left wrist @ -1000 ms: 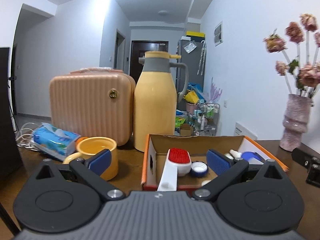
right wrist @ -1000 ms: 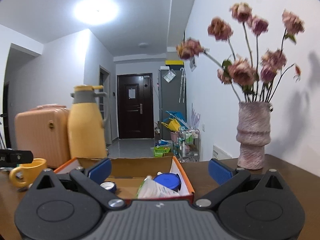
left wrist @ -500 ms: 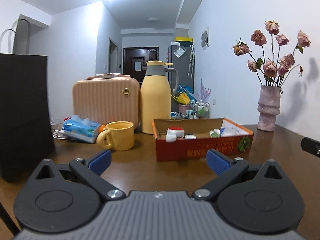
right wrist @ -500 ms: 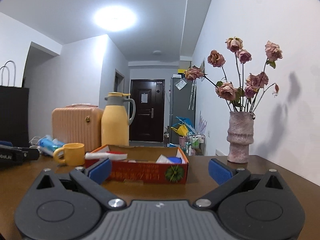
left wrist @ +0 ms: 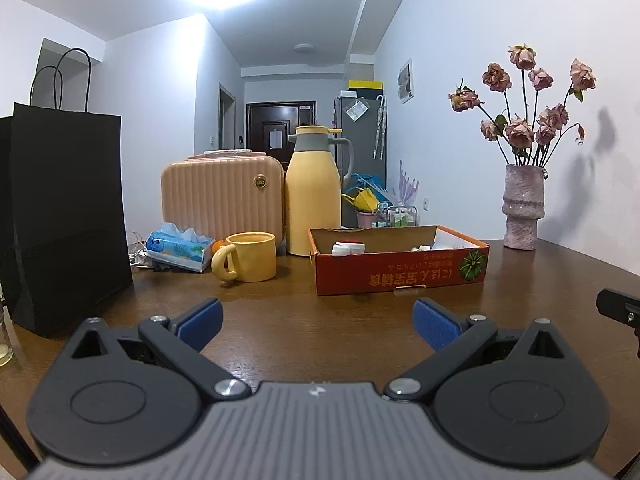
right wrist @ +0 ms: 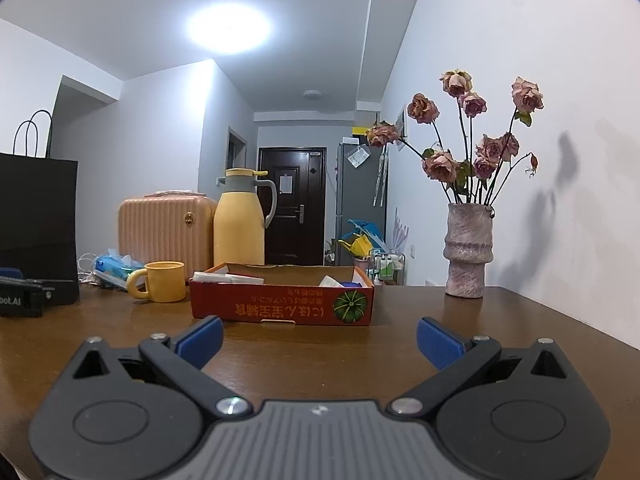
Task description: Organize rigid objects
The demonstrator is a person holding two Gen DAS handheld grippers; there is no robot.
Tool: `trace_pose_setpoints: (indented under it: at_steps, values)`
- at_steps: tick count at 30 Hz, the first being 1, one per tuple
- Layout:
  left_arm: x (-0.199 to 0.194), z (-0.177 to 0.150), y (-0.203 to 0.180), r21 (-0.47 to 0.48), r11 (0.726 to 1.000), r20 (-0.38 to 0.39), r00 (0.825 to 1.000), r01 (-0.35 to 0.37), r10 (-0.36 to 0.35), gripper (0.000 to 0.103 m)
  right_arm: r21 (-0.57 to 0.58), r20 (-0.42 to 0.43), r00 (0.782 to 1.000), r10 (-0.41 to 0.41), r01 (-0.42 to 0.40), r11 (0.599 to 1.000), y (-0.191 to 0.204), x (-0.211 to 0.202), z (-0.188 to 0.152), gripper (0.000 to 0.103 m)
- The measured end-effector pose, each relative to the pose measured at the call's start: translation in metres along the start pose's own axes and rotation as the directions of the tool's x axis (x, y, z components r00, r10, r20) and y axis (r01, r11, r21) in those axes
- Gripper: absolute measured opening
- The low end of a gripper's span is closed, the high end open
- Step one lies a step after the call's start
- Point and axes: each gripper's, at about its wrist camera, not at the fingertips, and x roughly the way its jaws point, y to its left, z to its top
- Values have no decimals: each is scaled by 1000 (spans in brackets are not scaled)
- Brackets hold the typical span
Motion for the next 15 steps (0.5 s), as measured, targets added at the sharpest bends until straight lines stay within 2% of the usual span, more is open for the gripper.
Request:
trace_pose_setpoints:
  at_steps: [15]
  values:
    - [-10, 1, 1, -2, 1000, 25, 1000, -2, 2, 103, 1, 12, 1000, 6, -6, 1000, 1, -6, 3, 103]
